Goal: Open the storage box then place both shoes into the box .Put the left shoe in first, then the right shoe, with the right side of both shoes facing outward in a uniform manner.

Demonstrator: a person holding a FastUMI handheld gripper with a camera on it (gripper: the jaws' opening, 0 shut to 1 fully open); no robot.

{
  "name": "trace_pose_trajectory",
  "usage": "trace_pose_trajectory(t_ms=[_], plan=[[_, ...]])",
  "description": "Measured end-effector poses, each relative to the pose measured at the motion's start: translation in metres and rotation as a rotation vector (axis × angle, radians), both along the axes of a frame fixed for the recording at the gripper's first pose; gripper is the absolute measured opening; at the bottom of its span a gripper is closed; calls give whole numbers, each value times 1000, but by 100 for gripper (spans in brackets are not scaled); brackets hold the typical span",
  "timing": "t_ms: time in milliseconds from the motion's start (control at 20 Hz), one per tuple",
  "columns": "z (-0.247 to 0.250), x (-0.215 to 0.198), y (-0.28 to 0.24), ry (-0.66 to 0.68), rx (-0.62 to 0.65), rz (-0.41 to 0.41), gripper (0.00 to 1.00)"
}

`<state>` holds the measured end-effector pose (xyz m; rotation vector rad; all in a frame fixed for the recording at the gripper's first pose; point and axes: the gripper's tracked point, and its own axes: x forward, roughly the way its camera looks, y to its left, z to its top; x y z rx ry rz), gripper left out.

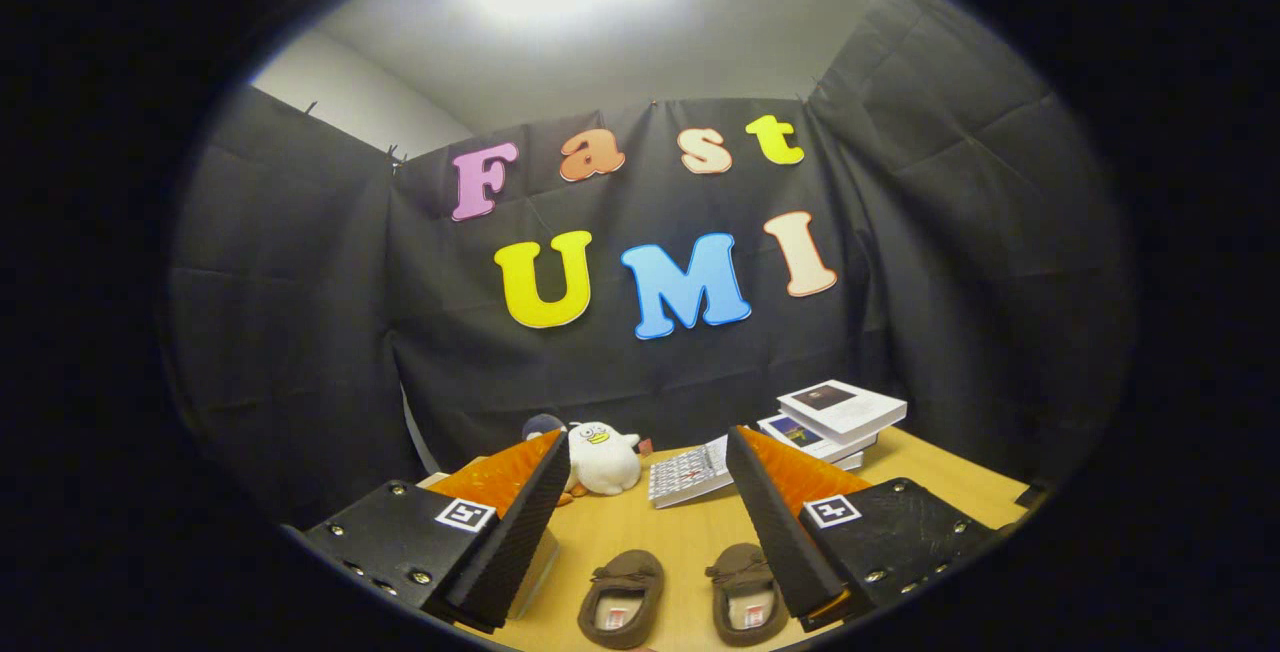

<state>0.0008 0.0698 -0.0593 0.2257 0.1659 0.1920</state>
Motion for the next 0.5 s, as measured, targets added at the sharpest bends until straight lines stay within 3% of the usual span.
trace_pose_trajectory(t_ms=[250, 500], plan=[[-33, -4, 36, 120, 183, 61, 97], [-75, -6, 59, 268, 350, 70, 98]])
